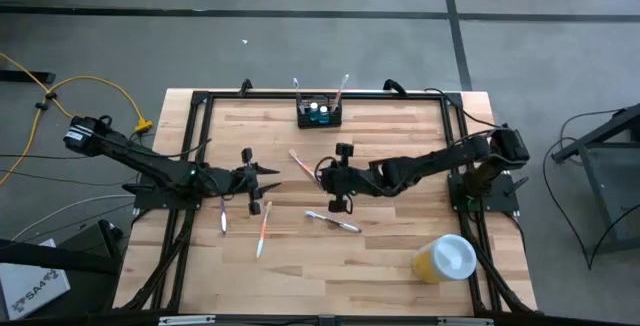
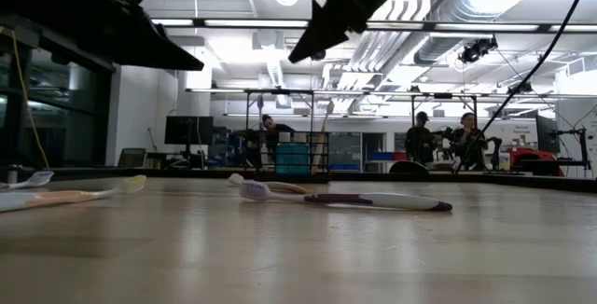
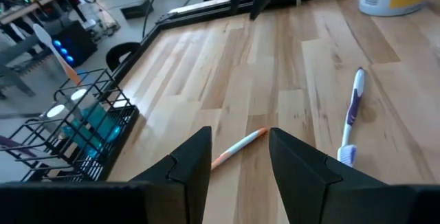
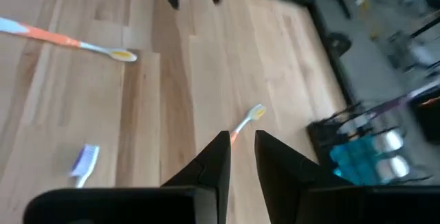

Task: Pick & Place toothbrushing station
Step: Put the top orange toothbrush into the wire organizer

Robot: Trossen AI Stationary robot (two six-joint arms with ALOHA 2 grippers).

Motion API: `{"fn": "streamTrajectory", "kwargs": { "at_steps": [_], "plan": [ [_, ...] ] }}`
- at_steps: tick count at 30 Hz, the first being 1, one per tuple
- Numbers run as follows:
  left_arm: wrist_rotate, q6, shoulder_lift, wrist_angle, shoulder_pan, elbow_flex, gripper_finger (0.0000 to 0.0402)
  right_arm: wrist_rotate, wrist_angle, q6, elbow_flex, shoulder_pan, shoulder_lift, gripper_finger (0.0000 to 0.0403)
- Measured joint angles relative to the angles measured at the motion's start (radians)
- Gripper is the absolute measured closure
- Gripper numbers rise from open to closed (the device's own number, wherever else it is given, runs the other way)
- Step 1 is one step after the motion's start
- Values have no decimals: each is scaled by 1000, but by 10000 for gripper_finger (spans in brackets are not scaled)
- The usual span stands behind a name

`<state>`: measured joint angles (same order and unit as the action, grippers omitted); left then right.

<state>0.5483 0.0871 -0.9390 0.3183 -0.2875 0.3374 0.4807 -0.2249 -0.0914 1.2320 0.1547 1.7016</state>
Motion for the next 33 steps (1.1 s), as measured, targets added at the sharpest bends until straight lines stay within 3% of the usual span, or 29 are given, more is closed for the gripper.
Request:
{"fn": "streamTrajectory", "kwargs": {
  "at_steps": [5, 17, 33],
  "plan": [
    [81, -17, 0, 0, -61, 0, 260, -56, -18, 65, 0, -52, 24, 341],
    [83, -39, 0, 3, -98, 0, 260, -109, 18, 114, 0, -71, 136, 339],
    [82, -65, -1, 3, -104, 1, 260, -120, 108, 146, -2, -89, 229, 267]
  ]
}}
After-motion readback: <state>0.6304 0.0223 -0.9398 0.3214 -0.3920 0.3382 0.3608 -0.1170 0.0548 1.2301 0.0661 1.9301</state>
